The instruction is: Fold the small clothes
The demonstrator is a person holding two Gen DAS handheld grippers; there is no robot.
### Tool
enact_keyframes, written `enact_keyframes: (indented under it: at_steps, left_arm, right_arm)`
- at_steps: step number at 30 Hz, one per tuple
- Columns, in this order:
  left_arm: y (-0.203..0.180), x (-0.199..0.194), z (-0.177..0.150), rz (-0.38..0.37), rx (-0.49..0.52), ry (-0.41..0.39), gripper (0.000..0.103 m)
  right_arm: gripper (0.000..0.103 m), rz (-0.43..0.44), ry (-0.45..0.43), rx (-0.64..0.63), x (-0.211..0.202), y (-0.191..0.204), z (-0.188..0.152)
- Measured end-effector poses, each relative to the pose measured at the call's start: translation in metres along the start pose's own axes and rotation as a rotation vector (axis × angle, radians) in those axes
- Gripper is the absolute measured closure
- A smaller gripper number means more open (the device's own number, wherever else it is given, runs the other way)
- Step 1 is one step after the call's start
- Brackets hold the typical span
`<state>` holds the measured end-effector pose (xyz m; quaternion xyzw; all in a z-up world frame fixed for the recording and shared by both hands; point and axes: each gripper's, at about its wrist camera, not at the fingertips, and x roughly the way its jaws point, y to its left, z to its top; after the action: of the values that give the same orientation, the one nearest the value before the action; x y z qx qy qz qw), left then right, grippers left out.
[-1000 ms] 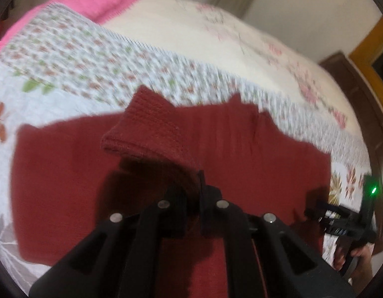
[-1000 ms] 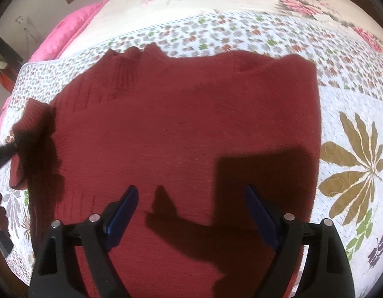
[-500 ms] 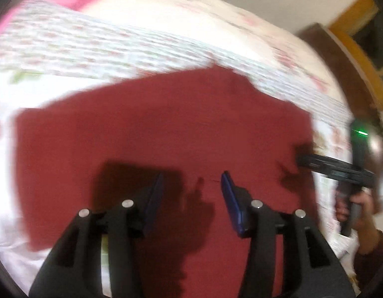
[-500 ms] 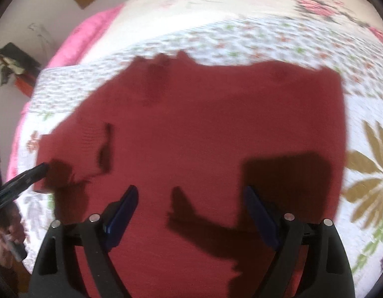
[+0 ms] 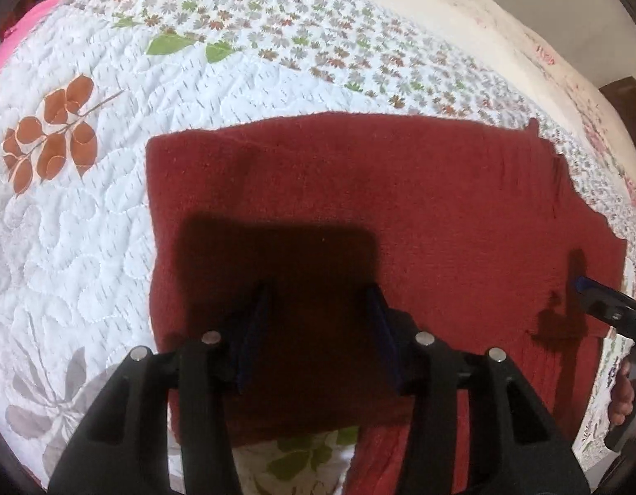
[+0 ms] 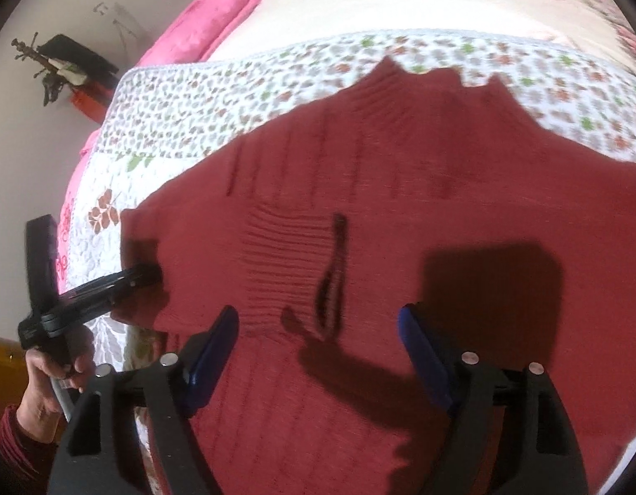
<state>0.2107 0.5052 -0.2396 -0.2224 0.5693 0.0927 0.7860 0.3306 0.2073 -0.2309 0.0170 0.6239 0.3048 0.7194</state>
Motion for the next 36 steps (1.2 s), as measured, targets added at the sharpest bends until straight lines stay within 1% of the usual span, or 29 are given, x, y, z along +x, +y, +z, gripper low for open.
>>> enact_keyframes:
  at_steps: [2,4,7,8,9,10,11,12,13,16,20,24,27,29,31,34,36]
  left_arm:
    - [0.010,-0.019,0.000,-0.005,-0.012,-0.030,0.055]
    - [0.022,-0.036,-0.003,-0.002,-0.019,-0.064,0.052]
    - [0.039,-0.053,-0.005,0.019,-0.037,-0.094,0.051]
    - [0.039,-0.056,-0.005,0.022,-0.041,-0.099,0.051]
    - [0.041,-0.058,-0.006,0.027,-0.044,-0.101,0.051]
    - [0.041,-0.058,-0.006,0.038,-0.048,-0.099,0.050]
    - [0.042,-0.058,-0.007,0.043,-0.050,-0.096,0.050]
    - [0.035,-0.055,-0.006,0.045,-0.052,-0.093,0.050]
    - [0.036,-0.055,-0.006,0.044,-0.057,-0.091,0.050]
    - [0.033,-0.056,-0.004,0.038,-0.063,-0.096,0.050]
    - [0.019,-0.051,0.002,0.029,-0.063,-0.106,0.050]
    - [-0.002,-0.046,0.006,0.031,-0.020,-0.106,0.050]
    - [-0.022,-0.038,0.010,0.031,0.009,-0.097,0.050]
    - [-0.039,-0.027,0.012,0.042,0.039,-0.083,0.050]
    - [-0.053,-0.017,0.014,0.056,0.065,-0.074,0.050]
    - [-0.070,0.000,0.016,0.089,0.099,-0.058,0.050]
    - [-0.076,0.010,0.017,0.117,0.121,-0.052,0.050]
  right_arm:
    - [0.024,0.025,-0.010,-0.008,-0.001,0.006,0.002]
    - [0.024,0.023,-0.002,-0.004,0.002,0.007,0.003]
    - [0.025,0.011,0.038,0.022,0.018,0.005,0.008]
    - [0.028,0.024,0.048,0.036,0.024,0.002,0.010]
    - [0.042,0.035,0.055,0.045,0.028,0.001,0.011]
    - [0.059,0.040,0.065,0.049,0.031,0.000,0.012]
    - [0.067,0.034,0.069,0.041,0.034,0.001,0.013]
    - [0.080,0.022,0.068,0.024,0.034,0.003,0.013]
    - [0.096,0.034,0.065,0.005,0.031,0.005,0.013]
    - [0.097,0.087,0.028,-0.043,0.012,0.011,0.010]
    - [0.097,0.108,-0.057,-0.064,-0.030,0.005,0.004]
    - [0.097,0.083,-0.141,-0.017,-0.079,-0.026,-0.004]
    - [0.097,0.052,-0.175,0.029,-0.104,-0.057,-0.012]
    - [0.097,0.003,-0.187,0.052,-0.116,-0.077,-0.019]
    - [0.097,-0.023,-0.189,0.080,-0.121,-0.094,-0.024]
    - [0.097,-0.042,-0.176,0.139,-0.118,-0.122,-0.033]
    - [0.097,-0.061,-0.154,0.170,-0.108,-0.136,-0.040]
